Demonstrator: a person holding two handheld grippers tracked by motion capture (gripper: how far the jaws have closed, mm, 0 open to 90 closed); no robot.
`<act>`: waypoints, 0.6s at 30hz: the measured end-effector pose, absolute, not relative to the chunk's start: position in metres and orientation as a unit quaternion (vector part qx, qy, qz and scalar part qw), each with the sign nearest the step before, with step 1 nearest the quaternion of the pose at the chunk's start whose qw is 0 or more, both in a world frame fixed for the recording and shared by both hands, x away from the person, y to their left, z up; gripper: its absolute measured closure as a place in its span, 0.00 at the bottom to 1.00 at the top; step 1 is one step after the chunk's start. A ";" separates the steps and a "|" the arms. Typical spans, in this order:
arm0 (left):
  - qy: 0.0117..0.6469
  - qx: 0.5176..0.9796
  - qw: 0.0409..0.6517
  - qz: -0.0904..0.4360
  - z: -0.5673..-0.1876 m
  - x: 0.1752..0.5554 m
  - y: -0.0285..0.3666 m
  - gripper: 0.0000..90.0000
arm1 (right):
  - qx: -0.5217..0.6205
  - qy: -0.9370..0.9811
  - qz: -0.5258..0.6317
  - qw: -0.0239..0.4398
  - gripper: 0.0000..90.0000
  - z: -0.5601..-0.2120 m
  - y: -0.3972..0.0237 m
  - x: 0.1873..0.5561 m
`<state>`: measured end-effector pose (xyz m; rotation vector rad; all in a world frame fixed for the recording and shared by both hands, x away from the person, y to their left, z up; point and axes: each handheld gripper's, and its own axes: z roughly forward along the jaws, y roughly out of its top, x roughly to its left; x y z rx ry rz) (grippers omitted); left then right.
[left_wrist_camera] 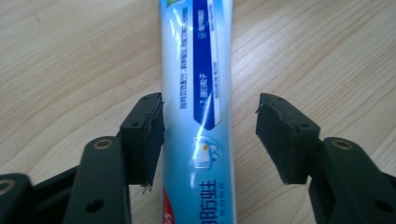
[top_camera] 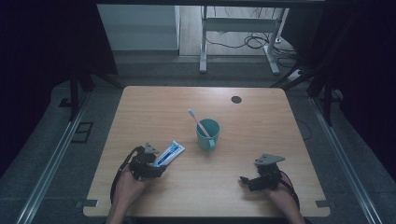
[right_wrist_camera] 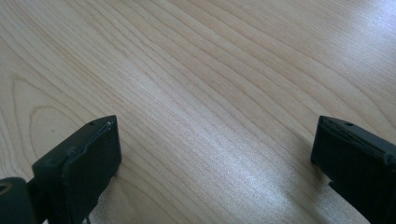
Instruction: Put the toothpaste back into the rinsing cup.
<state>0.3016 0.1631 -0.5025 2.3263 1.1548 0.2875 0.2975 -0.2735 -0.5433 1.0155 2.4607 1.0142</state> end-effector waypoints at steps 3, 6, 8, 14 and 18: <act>0.433 0.862 0.245 0.091 -0.503 0.305 0.163 0.43 | 0.353 0.855 0.352 0.146 0.01 -0.543 -0.274 0.297; 0.435 0.868 0.224 0.079 -0.504 0.310 0.162 0.40 | 0.353 0.855 0.352 0.146 0.01 -0.543 -0.274 0.297; 0.436 0.871 0.213 0.071 -0.504 0.313 0.161 0.39 | 0.353 0.855 0.352 0.146 0.01 -0.543 -0.274 0.297; 0.435 0.881 0.179 0.048 -0.504 0.322 0.159 0.36 | 0.353 0.855 0.352 0.146 0.01 -0.543 -0.274 0.297; 0.433 0.886 0.161 0.034 -0.504 0.326 0.156 0.36 | 0.353 0.855 0.352 0.146 0.01 -0.543 -0.274 0.297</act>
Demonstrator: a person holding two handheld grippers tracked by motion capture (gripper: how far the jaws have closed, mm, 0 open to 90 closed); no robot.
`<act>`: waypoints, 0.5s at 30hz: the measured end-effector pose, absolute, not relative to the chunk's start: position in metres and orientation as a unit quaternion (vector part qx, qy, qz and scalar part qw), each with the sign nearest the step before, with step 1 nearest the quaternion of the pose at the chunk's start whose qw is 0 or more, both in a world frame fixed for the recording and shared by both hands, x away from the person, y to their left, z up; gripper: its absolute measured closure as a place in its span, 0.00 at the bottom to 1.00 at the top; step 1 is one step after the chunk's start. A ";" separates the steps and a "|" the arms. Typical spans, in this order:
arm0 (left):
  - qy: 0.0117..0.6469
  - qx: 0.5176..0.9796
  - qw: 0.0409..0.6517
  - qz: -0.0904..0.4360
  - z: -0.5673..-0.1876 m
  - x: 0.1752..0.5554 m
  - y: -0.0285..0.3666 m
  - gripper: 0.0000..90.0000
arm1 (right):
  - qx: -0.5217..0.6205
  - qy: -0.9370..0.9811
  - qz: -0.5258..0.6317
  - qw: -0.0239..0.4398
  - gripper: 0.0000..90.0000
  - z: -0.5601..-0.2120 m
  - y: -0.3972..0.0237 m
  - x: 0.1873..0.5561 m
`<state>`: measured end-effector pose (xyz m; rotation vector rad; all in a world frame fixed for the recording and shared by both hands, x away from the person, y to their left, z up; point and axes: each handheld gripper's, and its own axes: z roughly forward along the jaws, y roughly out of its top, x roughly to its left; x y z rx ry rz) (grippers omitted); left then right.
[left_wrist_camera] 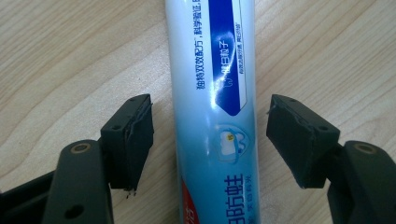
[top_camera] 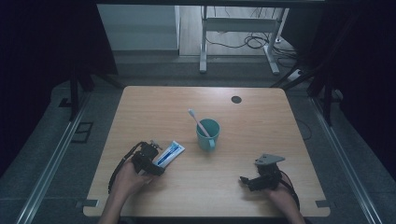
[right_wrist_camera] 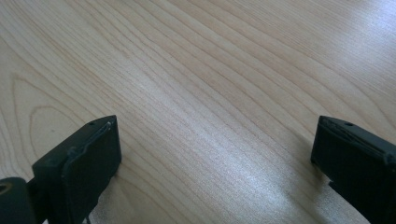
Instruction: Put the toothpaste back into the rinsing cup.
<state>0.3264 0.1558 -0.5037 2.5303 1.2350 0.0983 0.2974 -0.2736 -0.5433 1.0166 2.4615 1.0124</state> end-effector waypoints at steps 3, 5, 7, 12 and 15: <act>0.433 0.888 0.151 0.026 -0.503 0.330 0.152 0.36 | 0.353 0.855 0.351 0.146 0.01 -0.543 -0.274 0.297; 0.427 0.894 0.135 0.023 -0.502 0.332 0.151 0.36 | 0.353 0.855 0.351 0.145 0.01 -0.543 -0.274 0.297; 0.422 0.899 0.119 0.016 -0.502 0.335 0.148 0.36 | 0.353 0.855 0.351 0.145 0.01 -0.543 -0.274 0.297; 0.413 0.907 0.084 0.015 -0.503 0.341 0.142 0.38 | 0.353 0.855 0.351 0.145 0.01 -0.543 -0.274 0.297; 0.406 0.912 0.063 0.013 -0.503 0.345 0.139 0.40 | 0.353 0.855 0.351 0.145 0.01 -0.543 -0.274 0.297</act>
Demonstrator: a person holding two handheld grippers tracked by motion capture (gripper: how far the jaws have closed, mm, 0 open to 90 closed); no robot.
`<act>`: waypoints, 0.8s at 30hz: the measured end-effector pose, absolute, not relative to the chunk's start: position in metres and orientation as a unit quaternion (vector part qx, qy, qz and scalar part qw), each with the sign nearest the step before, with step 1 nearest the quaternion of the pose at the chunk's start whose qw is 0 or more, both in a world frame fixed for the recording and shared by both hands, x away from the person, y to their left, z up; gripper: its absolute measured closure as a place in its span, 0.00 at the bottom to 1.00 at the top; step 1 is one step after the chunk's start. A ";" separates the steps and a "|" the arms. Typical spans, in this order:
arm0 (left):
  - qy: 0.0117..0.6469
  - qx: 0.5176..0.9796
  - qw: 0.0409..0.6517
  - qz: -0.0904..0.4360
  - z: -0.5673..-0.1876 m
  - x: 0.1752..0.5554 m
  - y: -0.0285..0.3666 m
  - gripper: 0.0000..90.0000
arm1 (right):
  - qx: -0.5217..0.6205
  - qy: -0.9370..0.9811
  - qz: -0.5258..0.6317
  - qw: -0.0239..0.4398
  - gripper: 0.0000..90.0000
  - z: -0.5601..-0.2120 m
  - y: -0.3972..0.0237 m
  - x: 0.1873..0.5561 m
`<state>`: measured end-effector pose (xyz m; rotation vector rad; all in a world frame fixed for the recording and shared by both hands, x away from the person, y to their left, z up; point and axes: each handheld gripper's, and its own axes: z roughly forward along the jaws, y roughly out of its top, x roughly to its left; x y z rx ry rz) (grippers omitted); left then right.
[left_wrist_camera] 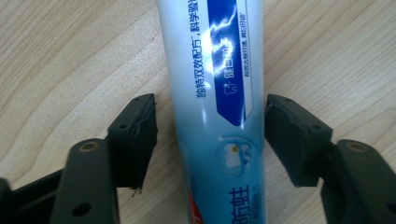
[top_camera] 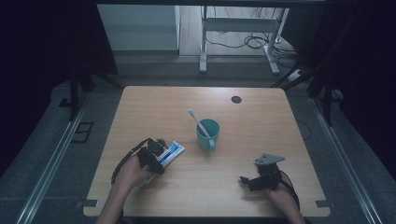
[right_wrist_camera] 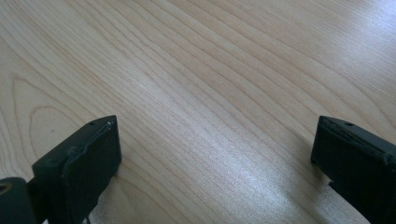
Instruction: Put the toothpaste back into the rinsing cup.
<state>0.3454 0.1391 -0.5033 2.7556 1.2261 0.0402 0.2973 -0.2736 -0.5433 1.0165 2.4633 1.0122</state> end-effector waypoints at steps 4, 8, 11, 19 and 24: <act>0.405 0.913 0.050 0.009 -0.503 0.350 0.136 0.42 | 0.353 0.855 0.351 0.145 0.01 -0.543 -0.274 0.297; 0.408 0.912 0.047 0.000 -0.503 0.352 0.134 0.45 | 0.353 0.855 0.351 0.145 0.01 -0.543 -0.274 0.297; 0.405 0.913 0.041 -0.004 -0.503 0.354 0.132 0.48 | 0.353 0.855 0.351 0.145 0.01 -0.543 -0.274 0.297; 0.410 0.912 0.026 -0.013 -0.500 0.357 0.128 0.60 | 0.353 0.855 0.351 0.145 0.01 -0.543 -0.274 0.297; 0.412 0.910 0.035 -0.016 -0.495 0.356 0.130 0.73 | 0.353 0.855 0.351 0.145 0.01 -0.543 -0.274 0.297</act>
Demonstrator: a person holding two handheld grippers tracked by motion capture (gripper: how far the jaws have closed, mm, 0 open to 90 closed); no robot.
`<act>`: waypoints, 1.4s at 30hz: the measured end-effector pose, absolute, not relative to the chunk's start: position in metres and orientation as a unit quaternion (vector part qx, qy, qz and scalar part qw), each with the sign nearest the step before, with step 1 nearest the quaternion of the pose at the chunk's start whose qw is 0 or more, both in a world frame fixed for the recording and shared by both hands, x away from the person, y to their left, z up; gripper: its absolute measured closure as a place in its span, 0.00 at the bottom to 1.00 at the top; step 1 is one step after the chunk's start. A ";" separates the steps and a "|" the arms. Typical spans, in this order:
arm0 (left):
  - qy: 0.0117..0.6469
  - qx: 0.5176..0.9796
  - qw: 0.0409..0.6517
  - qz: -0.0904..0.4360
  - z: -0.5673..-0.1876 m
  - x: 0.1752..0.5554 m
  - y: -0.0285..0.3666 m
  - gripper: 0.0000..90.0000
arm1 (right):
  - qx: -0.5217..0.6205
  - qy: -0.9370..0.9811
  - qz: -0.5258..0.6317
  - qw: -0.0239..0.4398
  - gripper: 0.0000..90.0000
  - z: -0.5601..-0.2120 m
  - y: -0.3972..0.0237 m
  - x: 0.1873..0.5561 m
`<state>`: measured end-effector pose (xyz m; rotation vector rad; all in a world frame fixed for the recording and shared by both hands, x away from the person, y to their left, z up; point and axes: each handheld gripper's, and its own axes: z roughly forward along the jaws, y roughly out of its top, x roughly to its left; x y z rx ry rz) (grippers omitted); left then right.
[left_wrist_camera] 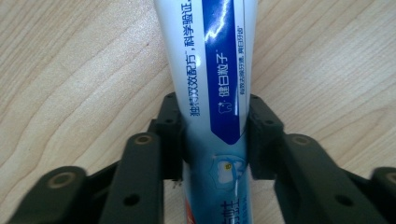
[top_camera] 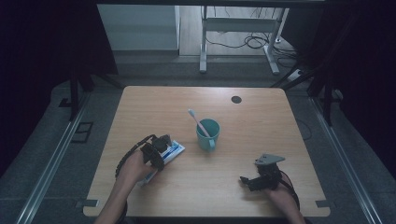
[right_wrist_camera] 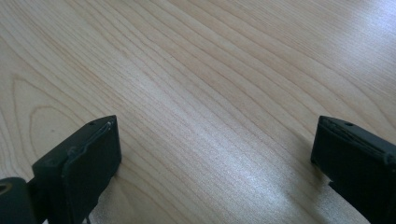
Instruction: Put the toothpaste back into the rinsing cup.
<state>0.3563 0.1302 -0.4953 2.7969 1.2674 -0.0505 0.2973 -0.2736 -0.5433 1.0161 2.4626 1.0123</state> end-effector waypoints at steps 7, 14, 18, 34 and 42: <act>0.413 0.909 0.061 -0.018 -0.493 0.353 0.136 0.79 | 0.353 0.855 0.351 0.145 0.01 -0.543 -0.274 0.297; 0.410 0.907 0.092 -0.014 -0.493 0.349 0.140 0.81 | 0.353 0.855 0.351 0.145 0.01 -0.543 -0.274 0.297; 0.408 0.907 0.103 -0.010 -0.493 0.347 0.140 0.81 | 0.353 0.855 0.351 0.145 0.01 -0.543 -0.274 0.297; 0.404 0.899 0.172 0.011 -0.483 0.337 0.146 0.81 | 0.353 0.855 0.351 0.145 0.01 -0.543 -0.274 0.297; 0.389 0.896 0.213 0.026 -0.473 0.329 0.148 0.81 | 0.353 0.855 0.351 0.145 0.01 -0.543 -0.274 0.297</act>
